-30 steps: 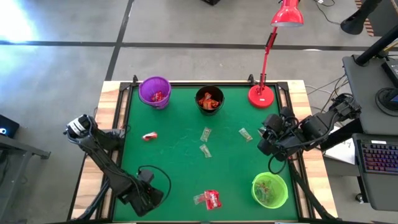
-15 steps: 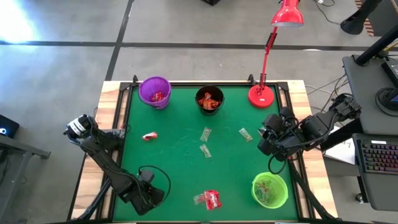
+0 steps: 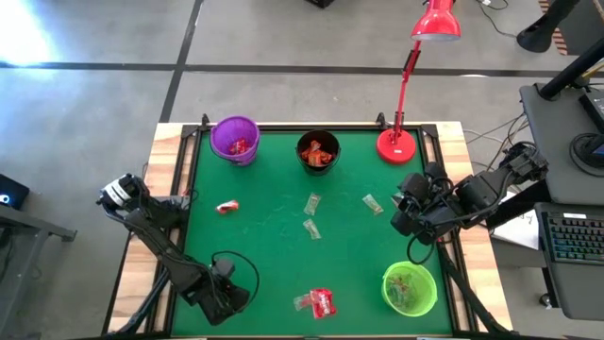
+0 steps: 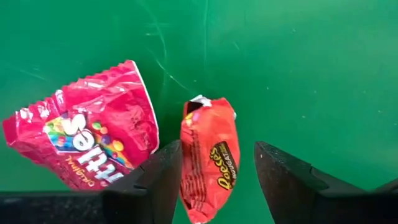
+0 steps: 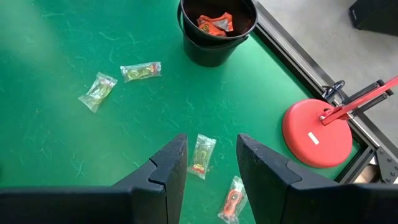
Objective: Sort candy
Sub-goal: Put the orange candy into the black bucket
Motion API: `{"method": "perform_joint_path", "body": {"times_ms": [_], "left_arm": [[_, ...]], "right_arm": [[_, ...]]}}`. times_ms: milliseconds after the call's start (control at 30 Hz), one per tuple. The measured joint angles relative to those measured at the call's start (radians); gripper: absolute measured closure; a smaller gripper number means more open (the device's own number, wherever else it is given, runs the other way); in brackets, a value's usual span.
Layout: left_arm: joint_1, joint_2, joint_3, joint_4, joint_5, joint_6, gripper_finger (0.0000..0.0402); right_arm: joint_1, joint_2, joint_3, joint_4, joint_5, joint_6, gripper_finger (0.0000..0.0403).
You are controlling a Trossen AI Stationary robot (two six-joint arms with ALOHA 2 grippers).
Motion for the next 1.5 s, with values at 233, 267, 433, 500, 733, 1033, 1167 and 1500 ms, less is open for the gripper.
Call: {"method": "perform_joint_path", "body": {"times_ms": [233, 267, 433, 500, 733, 1033, 1167, 1500], "left_arm": [[0.000, 0.000, -0.007, -0.009, 0.000, 0.000, 0.0258], [0.000, 0.000, -0.012, -0.008, 0.000, 0.000, 0.0266], [0.000, 0.000, -0.035, 0.001, 0.003, -0.007, 0.0306], [0.000, 0.000, -0.045, 0.016, 0.003, -0.014, 0.0319], [0.000, 0.000, -0.047, 0.037, 0.003, 0.030, 0.0366], [0.001, -0.001, 0.004, 0.038, -0.028, 0.078, 0.0397], [0.018, -0.012, 0.019, 0.037, -0.114, 0.056, 0.0400], [0.158, -0.081, 0.029, 0.035, -0.275, 0.209, 0.0401]], "right_arm": [[0.000, 0.000, 0.000, 0.003, 0.000, 0.000, 0.0271], [0.000, 0.000, 0.000, 0.004, 0.000, 0.000, 0.0271], [0.001, 0.000, 0.000, 0.005, 0.000, 0.000, 0.0271], [0.001, 0.000, 0.000, 0.007, 0.000, 0.000, 0.0271], [0.001, 0.000, 0.000, 0.007, 0.000, 0.000, 0.0271], [0.001, 0.000, 0.000, 0.009, 0.001, -0.007, 0.0271], [0.001, 0.000, 0.000, 0.011, 0.001, -0.008, 0.0271], [0.001, 0.000, 0.000, 0.015, 0.002, -0.034, 0.0271]]}}
